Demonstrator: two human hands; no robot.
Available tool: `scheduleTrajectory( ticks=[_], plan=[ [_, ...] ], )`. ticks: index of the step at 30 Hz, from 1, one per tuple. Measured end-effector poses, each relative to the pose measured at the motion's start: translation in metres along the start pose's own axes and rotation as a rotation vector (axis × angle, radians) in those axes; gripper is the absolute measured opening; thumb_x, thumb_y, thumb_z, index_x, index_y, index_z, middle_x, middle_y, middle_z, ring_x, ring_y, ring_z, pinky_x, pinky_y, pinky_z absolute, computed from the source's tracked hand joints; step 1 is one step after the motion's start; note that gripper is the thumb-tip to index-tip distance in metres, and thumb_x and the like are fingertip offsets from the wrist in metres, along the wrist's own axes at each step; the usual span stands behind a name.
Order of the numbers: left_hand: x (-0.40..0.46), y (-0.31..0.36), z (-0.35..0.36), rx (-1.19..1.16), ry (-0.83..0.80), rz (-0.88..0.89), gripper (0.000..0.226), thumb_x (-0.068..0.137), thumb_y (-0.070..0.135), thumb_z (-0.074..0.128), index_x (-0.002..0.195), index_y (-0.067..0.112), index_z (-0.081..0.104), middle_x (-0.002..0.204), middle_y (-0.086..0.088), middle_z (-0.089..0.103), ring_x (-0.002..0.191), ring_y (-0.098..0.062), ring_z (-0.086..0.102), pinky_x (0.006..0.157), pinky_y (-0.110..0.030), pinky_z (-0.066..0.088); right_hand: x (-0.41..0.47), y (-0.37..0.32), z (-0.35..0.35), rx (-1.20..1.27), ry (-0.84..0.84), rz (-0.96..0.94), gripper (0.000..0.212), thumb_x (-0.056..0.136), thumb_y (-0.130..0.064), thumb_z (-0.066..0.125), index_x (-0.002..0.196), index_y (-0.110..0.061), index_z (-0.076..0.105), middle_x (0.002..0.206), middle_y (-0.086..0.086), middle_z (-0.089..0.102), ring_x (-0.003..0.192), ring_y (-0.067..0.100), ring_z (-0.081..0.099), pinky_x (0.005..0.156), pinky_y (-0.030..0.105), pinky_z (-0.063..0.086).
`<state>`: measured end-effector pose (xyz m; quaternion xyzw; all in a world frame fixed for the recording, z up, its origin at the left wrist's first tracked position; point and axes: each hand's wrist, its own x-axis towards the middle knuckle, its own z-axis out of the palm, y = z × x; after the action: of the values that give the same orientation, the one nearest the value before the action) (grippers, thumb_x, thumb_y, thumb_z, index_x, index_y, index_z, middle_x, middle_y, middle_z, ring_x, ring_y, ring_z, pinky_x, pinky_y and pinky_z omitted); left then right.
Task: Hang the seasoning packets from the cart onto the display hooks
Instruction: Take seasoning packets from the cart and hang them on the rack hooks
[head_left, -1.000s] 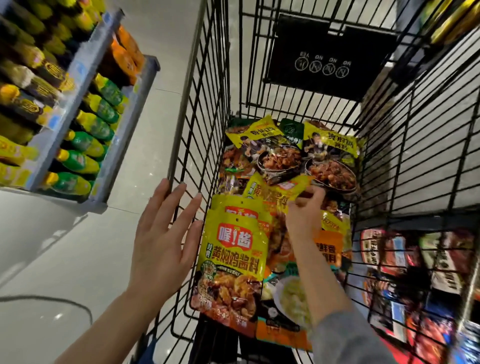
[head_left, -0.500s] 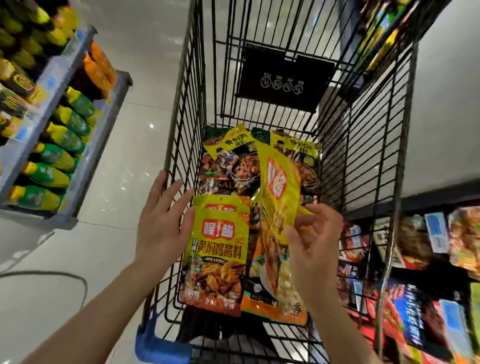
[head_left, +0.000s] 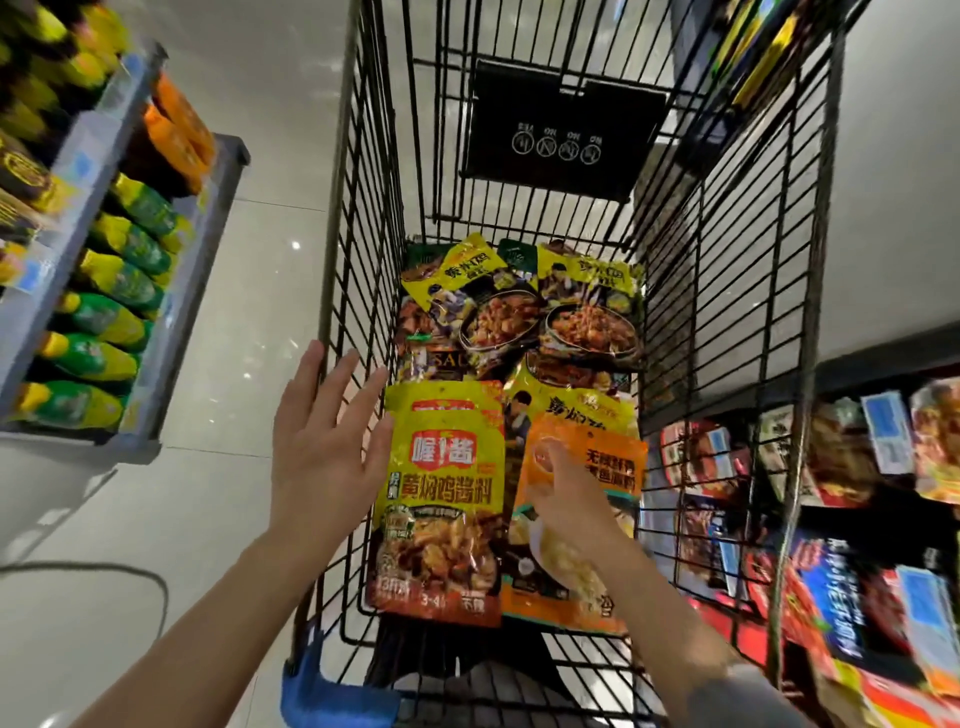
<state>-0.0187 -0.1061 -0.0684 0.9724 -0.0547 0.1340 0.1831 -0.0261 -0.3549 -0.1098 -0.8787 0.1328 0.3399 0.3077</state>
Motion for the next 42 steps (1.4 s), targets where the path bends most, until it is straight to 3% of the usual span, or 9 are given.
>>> scheduleTrajectory(
  ticks=[6, 9, 13, 21, 29, 33, 35, 38, 42],
  plan=[
    [-0.002, -0.001, 0.001, 0.123, -0.042, 0.036, 0.043, 0.089, 0.031, 0.049, 0.123, 0.009, 0.064, 0.136, -0.018, 0.053, 0.142, -0.038, 0.023, 0.105, -0.060, 0.034, 0.051, 0.042, -0.030, -0.418, 0.216, 0.001, 0.051, 0.092, -0.030, 0.049, 0.141, -0.024, 0.035, 0.144, 0.004, 0.039, 0.130, 0.029, 0.038, 0.102, 0.047, 0.037],
    [-0.001, -0.001, 0.000, 0.143, -0.050, 0.025, 0.043, 0.089, 0.032, 0.049, 0.123, 0.011, 0.064, 0.136, -0.017, 0.053, 0.142, -0.038, 0.022, 0.107, -0.058, 0.032, 0.072, 0.063, -0.040, -0.527, 0.081, 0.102, 0.056, 0.085, -0.029, 0.051, 0.140, -0.028, 0.036, 0.140, 0.007, 0.040, 0.127, 0.033, 0.039, 0.101, 0.057, 0.036],
    [0.002, -0.001, 0.000, 0.186, -0.069, 0.057, 0.043, 0.088, 0.031, 0.053, 0.124, 0.012, 0.063, 0.136, -0.017, 0.053, 0.142, -0.040, 0.022, 0.106, -0.059, 0.032, 0.060, 0.073, -0.035, -0.443, 0.042, 0.119, 0.051, 0.086, -0.039, 0.055, 0.135, -0.032, 0.042, 0.129, 0.008, 0.051, 0.118, 0.034, 0.048, 0.101, 0.056, 0.037],
    [0.001, 0.003, 0.000, 0.235, -0.056, 0.089, 0.042, 0.087, 0.028, 0.056, 0.125, 0.011, 0.063, 0.134, -0.017, 0.055, 0.142, -0.043, 0.021, 0.109, -0.057, 0.031, 0.079, 0.084, -0.036, -0.511, 0.035, -0.006, 0.076, 0.088, -0.021, 0.057, 0.150, -0.021, 0.013, 0.152, 0.011, 0.023, 0.138, 0.032, 0.024, 0.110, 0.045, 0.030],
    [0.000, 0.004, -0.002, 0.268, -0.083, 0.091, 0.044, 0.085, 0.027, 0.057, 0.126, 0.012, 0.062, 0.133, -0.016, 0.056, 0.142, -0.043, 0.018, 0.109, -0.059, 0.026, 0.089, 0.047, -0.042, -0.663, 0.016, 0.044, 0.039, 0.088, -0.010, 0.048, 0.127, -0.015, 0.052, 0.132, 0.013, 0.045, 0.121, 0.031, 0.046, 0.099, 0.042, 0.042],
    [-0.002, 0.009, -0.004, 0.395, -0.216, 0.336, 0.063, 0.070, 0.017, 0.075, 0.131, 0.014, 0.058, 0.141, -0.018, 0.048, 0.147, -0.033, 0.008, 0.113, -0.062, 0.005, 0.057, 0.051, -0.045, -0.589, 0.086, -0.090, 0.021, 0.091, -0.012, 0.049, 0.106, -0.016, 0.063, 0.107, 0.007, 0.059, 0.099, 0.026, 0.057, 0.080, 0.033, 0.041],
    [-0.004, 0.027, 0.007, 0.320, -0.339, 0.400, 0.066, 0.062, 0.017, 0.081, 0.125, 0.014, 0.062, 0.137, -0.015, 0.053, 0.140, -0.031, 0.030, 0.112, -0.063, 0.014, 0.034, 0.056, -0.040, -0.524, 0.155, -0.187, 0.015, 0.092, -0.015, 0.051, 0.098, -0.018, 0.064, 0.095, 0.003, 0.063, 0.090, 0.023, 0.059, 0.070, 0.031, 0.041],
    [0.005, 0.056, 0.044, 0.067, -0.412, 0.203, 0.041, 0.082, 0.031, 0.061, 0.122, 0.022, 0.063, 0.129, -0.006, 0.060, 0.111, -0.029, 0.061, 0.095, -0.053, 0.044, 0.015, 0.067, -0.032, -0.461, 0.266, -0.277, 0.010, 0.086, -0.016, 0.063, 0.092, -0.021, 0.068, 0.078, 0.001, 0.064, 0.074, 0.024, 0.062, 0.062, 0.037, 0.047],
    [0.041, 0.037, 0.120, -0.114, -0.687, -0.261, 0.050, 0.095, 0.025, 0.050, 0.144, 0.019, 0.040, 0.148, -0.006, 0.039, 0.130, -0.028, 0.044, 0.099, -0.039, 0.040, 0.014, 0.076, -0.031, -0.363, 0.272, -0.262, 0.018, 0.094, -0.022, 0.052, 0.099, -0.022, 0.069, 0.085, 0.000, 0.066, 0.081, 0.023, 0.062, 0.069, 0.040, 0.047]
  ],
)
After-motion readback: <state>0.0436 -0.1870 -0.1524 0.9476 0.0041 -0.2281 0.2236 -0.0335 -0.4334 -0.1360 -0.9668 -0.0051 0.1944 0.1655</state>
